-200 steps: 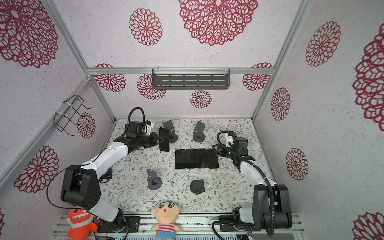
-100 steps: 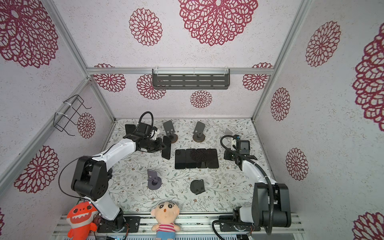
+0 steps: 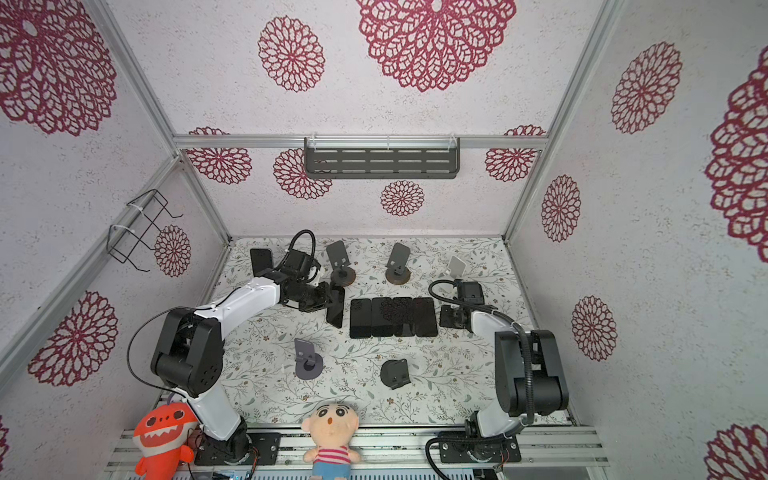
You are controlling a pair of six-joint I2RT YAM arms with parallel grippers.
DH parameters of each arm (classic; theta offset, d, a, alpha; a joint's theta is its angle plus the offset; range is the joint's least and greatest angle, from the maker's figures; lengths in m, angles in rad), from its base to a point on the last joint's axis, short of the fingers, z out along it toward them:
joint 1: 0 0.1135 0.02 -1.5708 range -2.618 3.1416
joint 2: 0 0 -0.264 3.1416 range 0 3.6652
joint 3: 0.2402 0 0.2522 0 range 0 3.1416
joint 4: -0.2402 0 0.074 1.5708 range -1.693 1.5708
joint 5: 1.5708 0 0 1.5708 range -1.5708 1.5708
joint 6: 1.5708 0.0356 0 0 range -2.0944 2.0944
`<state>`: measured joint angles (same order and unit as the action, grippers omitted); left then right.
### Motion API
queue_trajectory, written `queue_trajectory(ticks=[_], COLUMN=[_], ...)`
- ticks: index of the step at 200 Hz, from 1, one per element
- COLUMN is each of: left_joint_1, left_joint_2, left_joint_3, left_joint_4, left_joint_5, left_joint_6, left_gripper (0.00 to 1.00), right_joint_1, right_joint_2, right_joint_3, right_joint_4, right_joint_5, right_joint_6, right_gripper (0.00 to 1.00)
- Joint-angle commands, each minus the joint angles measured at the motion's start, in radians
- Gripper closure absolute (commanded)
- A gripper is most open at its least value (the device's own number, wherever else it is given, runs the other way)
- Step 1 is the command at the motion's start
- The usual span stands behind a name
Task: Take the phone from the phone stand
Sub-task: 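Lower the held phone flat beside the lying phones with the left gripper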
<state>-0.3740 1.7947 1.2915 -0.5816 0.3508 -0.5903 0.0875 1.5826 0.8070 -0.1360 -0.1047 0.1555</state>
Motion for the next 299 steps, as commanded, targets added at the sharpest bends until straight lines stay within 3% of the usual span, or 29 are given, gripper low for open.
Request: queue_trajectory(ticks=[1,299], left_joint_1=[-0.007,-0.047], left_joint_2=[0.005,0.101], left_joint_3=[-0.009,-0.034], left_joint_4=[0.027,0.092], left_joint_5=[-0.036,0.015], left_joint_6=[-0.029,-0.06], left_gripper=[1.0,1.0], right_joint_1=[0.019,0.043], right_joint_2=[0.015,0.128], right_joint_3=[0.046,0.107], right_joint_4=[0.012,0.004], right_joint_5=[0.042,0.04], right_joint_6=[-0.02,0.02], right_gripper=[1.0,1.0])
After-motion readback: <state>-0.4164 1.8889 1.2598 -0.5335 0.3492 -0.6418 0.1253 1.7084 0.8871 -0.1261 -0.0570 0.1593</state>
